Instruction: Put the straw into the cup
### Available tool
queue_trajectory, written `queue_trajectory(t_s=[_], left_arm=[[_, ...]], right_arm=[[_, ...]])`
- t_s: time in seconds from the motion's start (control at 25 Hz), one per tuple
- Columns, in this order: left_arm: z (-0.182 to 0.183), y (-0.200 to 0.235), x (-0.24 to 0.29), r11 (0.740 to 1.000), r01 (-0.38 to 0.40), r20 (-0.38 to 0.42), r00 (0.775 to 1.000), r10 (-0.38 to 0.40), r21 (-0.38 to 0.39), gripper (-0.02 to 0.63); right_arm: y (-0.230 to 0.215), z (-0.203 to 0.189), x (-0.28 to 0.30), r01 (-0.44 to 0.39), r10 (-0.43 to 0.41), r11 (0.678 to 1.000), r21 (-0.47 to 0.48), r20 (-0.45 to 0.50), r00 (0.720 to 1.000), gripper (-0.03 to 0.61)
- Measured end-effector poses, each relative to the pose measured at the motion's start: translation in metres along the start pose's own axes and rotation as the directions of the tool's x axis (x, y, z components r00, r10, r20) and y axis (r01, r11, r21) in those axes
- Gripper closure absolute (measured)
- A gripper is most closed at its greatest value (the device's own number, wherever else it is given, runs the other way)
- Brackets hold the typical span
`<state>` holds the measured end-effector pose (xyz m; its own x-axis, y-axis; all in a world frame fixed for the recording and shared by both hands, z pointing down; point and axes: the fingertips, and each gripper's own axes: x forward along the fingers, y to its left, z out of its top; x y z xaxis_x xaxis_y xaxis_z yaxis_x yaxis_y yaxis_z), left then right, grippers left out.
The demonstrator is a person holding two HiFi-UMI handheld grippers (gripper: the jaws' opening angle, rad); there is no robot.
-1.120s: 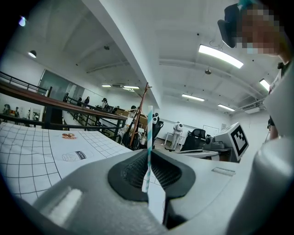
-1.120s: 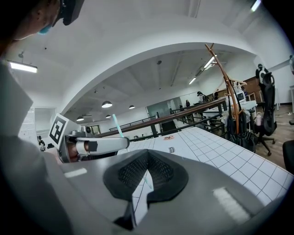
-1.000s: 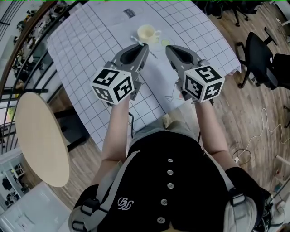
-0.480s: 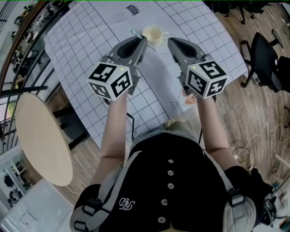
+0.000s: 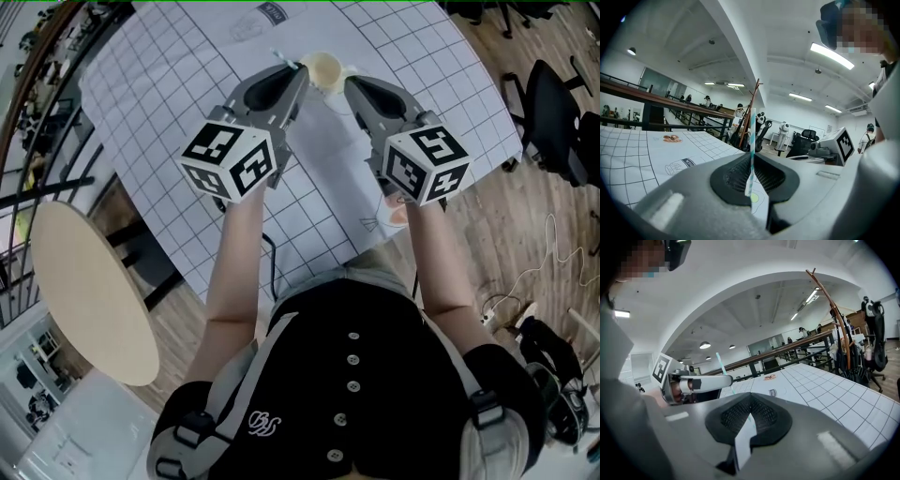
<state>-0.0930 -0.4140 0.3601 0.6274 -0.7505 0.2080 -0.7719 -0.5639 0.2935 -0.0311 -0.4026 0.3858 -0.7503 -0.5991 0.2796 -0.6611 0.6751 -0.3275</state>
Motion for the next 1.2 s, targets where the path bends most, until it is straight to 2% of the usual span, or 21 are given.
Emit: queue_trajectory(t_s=[0.32, 0.6, 1.0, 1.2], left_arm=[[-0.008, 0.029, 0.02, 1.0, -0.007, 0.016, 1.0, 0.007, -0.013, 0.593], [-0.01, 0.036, 0.03, 0.999, 0.018, 0.028, 0.999, -0.017, -0.05, 0.592], [0.013, 0.038, 0.039, 0.998, 0.044, 0.084, 0.996, -0.039, -0.05, 0.594], [0.008, 0.035, 0.044, 0.999, 0.045, 0.063, 0.997, -0.043, -0.026, 0.594]], right_arm=[[-0.016, -0.011, 0.015, 0.029, -0.029, 0.999, 0.019, 0.002, 1.0, 0.578], [-0.027, -0.018, 0.02, 0.05, -0.05, 0.997, 0.05, -0.002, 0.999, 0.578], [-0.037, -0.014, 0.022, 0.067, -0.068, 0.996, 0.059, 0.007, 0.998, 0.578], [-0.04, -0.017, 0.022, 0.073, -0.073, 0.995, 0.065, 0.002, 0.997, 0.578]])
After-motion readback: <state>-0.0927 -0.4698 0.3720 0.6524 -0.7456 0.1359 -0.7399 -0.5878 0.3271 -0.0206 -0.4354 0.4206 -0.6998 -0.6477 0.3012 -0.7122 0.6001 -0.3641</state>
